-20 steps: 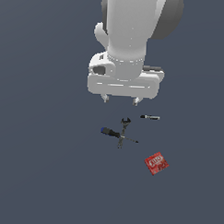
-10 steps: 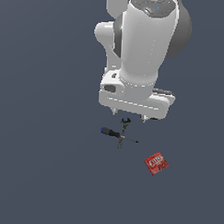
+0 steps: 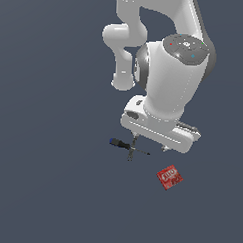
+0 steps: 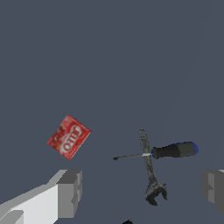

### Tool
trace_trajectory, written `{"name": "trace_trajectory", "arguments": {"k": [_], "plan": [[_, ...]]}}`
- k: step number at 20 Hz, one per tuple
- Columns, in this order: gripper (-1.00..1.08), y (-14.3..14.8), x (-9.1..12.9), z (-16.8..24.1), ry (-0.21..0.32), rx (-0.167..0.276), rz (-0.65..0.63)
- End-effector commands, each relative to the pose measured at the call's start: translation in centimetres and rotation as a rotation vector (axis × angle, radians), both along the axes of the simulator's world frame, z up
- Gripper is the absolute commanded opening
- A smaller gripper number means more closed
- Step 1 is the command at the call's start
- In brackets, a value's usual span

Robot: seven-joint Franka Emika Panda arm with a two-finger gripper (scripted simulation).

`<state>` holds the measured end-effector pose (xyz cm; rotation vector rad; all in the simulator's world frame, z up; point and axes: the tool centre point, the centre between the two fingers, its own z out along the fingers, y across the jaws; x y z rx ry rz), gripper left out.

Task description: Pick up a designated object from a clutter of objects.

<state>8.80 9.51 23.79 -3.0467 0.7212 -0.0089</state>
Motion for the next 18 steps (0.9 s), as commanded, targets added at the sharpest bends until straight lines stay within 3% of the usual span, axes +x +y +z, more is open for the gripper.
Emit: {"name": "trace_trajectory", "arguments": {"k": [1, 18], "plan": [[1.0, 1.0, 0.7, -1.2, 0.001, 0.0, -0.052], [1.0, 7.7, 3.7, -10.1, 0.008, -0.002, -0.393]]}}
